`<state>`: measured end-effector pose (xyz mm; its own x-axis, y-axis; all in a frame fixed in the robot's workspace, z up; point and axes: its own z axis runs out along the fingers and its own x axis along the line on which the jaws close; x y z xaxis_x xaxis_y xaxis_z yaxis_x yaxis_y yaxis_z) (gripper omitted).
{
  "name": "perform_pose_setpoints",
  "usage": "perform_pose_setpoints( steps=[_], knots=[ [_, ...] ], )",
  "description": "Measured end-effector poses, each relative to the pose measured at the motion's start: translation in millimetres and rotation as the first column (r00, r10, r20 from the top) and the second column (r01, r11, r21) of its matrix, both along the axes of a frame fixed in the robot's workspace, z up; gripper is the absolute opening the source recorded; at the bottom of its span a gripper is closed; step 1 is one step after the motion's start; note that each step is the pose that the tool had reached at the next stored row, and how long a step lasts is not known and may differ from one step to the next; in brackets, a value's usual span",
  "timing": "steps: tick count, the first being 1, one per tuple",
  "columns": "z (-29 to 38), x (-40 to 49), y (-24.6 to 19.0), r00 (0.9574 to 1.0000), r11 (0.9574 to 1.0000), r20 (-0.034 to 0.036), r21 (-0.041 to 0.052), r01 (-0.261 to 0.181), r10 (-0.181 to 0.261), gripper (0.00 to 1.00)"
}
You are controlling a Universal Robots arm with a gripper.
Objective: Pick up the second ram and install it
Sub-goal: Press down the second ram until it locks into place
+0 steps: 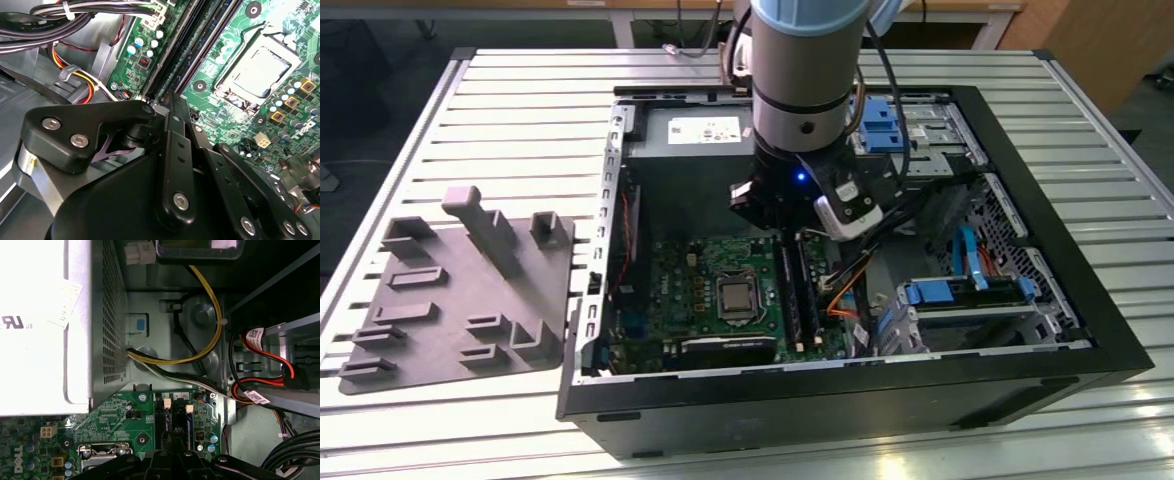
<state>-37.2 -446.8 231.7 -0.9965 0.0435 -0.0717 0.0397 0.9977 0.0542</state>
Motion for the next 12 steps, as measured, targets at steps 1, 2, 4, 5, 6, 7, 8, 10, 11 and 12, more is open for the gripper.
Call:
perform_pose_setpoints(
  steps=[1, 2, 4, 5, 6, 7, 8, 10, 11, 12],
  knots=[
    [-0.3, 0.0, 0.1, 1.0, 1.0, 0.0, 0.0001, 0.0, 0.0, 0.11],
    [-0.4, 0.0, 0.2, 1.0, 1.0, 0.0, 0.0002, 0.0, 0.0, 0.11],
    [-0.7, -0.1, 0.5, 1.0, 1.0, 0.0, 0.0005, 0.0, 0.0, 0.11],
    [-0.8, -0.2, 0.7, 1.0, 1.0, 0.0001, 0.0005, 0.0, 0.0, 0.11],
    [-1.0, -0.2, 1.0, 1.0, 1.0, 0.0001, 0.0005, 0.0, 0.0, 0.11],
    [-1.1, -0.3, 1.2, 1.0, 1.0, 0.0001, 0.0003, 0.0, 0.0, 0.11],
    [-1.2, -0.3, 1.4, 1.0, 1.0, 0.0, 0.0002, 0.0, 0.0, 0.11],
    [-1.6, -0.5, 1.8, 1.0, 1.0, 0.0, 0.0003, 0.0, 0.0, 0.11],
    [-1.8, -0.5, 1.9, 1.0, 1.0, 0.0, 0.0002, 0.0, 0.0, 0.11],
    [-2.1, -0.6, 2.1, 1.0, 1.0, 0.0, 0.0002, 0.0, 0.0, 0.11]
  ],
)
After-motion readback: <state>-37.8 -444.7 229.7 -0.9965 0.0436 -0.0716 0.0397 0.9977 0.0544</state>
